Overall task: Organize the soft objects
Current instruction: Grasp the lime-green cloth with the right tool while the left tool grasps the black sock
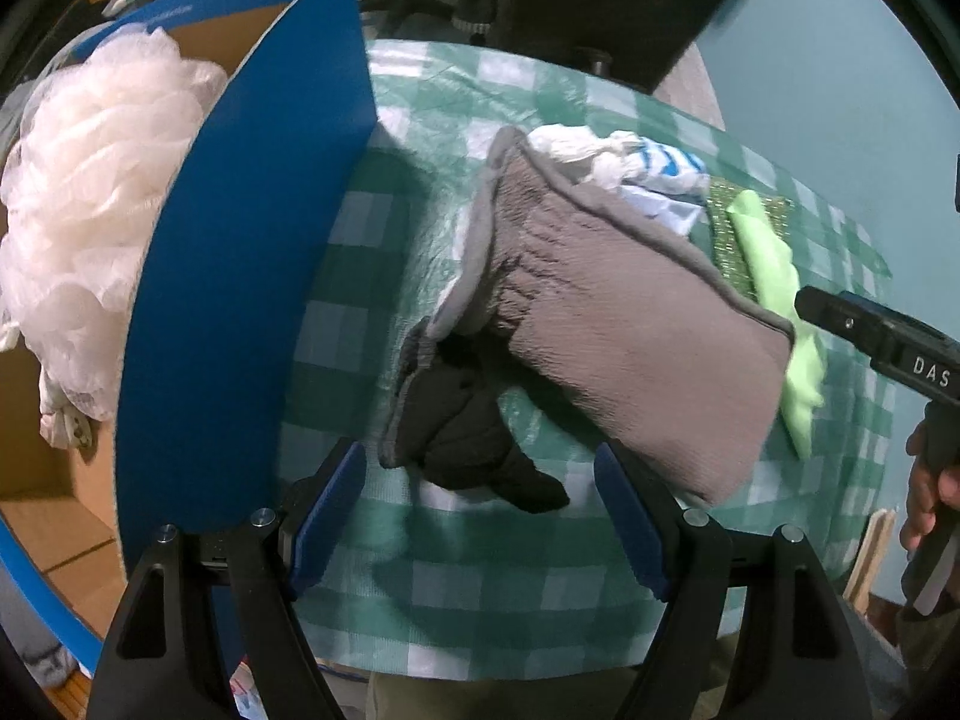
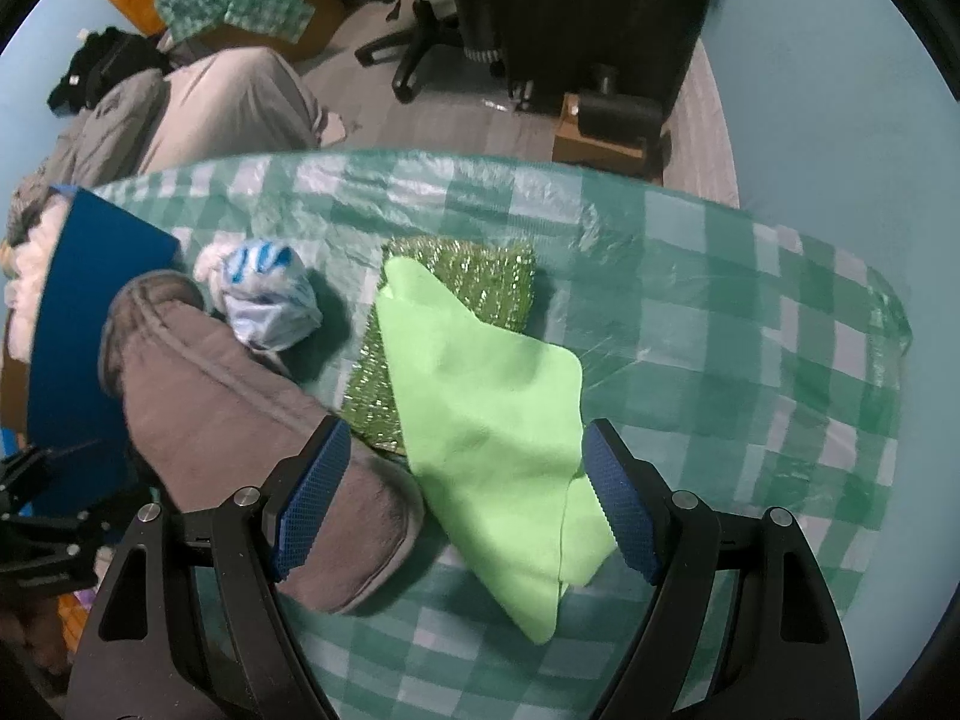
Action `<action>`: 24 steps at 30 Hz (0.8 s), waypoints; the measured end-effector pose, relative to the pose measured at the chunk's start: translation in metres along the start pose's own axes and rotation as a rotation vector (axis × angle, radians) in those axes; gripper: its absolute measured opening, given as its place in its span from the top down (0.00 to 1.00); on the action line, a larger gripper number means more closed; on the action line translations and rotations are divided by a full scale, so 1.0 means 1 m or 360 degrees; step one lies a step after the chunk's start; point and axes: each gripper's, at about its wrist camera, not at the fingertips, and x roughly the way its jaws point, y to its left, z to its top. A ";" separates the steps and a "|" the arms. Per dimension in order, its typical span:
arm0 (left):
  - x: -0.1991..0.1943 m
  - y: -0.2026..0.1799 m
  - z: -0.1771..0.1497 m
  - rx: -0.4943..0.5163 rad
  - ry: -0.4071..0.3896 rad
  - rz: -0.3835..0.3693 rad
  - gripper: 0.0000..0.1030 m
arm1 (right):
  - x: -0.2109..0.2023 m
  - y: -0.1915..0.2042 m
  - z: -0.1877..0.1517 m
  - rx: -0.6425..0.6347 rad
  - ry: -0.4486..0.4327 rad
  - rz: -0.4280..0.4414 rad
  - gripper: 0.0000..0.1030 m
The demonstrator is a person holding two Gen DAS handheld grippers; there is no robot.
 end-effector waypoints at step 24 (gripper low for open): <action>0.055 -0.015 0.002 0.0138 0.0065 0.0117 0.29 | 0.020 -0.009 -0.020 -0.0009 0.0062 -0.0029 0.93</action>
